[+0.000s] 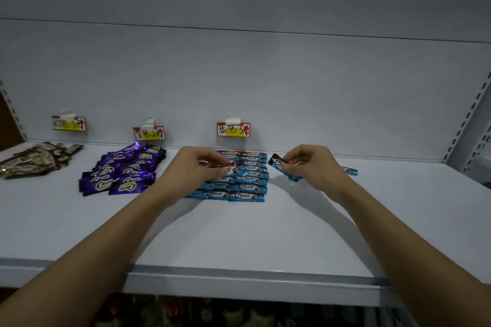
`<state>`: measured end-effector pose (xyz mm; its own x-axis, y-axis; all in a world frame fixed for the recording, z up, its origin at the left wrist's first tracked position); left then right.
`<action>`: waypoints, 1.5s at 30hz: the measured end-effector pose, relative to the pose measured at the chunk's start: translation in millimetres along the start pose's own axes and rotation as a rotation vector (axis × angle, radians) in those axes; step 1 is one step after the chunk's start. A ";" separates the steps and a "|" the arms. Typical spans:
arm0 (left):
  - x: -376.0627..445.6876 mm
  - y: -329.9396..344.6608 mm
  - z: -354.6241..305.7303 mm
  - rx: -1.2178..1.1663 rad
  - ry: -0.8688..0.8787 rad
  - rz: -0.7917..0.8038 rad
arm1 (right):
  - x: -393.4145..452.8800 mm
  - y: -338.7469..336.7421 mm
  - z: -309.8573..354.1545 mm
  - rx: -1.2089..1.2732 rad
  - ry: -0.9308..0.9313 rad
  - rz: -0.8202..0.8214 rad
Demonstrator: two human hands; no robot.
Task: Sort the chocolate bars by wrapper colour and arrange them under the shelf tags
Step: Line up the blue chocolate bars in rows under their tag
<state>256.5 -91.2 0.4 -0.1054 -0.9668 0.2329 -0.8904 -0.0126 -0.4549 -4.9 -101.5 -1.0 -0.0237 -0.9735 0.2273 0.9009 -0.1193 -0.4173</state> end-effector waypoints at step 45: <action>6.2 21.6 0.7 0.745 0.236 0.079 | 19.1 52.9 15.1 -0.414 -0.182 0.053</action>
<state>237.0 -97.7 -8.5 -0.3218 -0.8929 0.3149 -0.3539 -0.1950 -0.9147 48.9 -123.5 -5.5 0.1276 -0.9348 0.3315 0.6486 -0.1742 -0.7410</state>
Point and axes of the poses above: each hand's wrist, its own x-axis towards the middle knuckle, its own y-axis out of the palm, z = x × y, the point moved 5 cm from there along x, towards the middle knuckle, and after that the axes turned 1 degree about x, right-handed, at the moved point
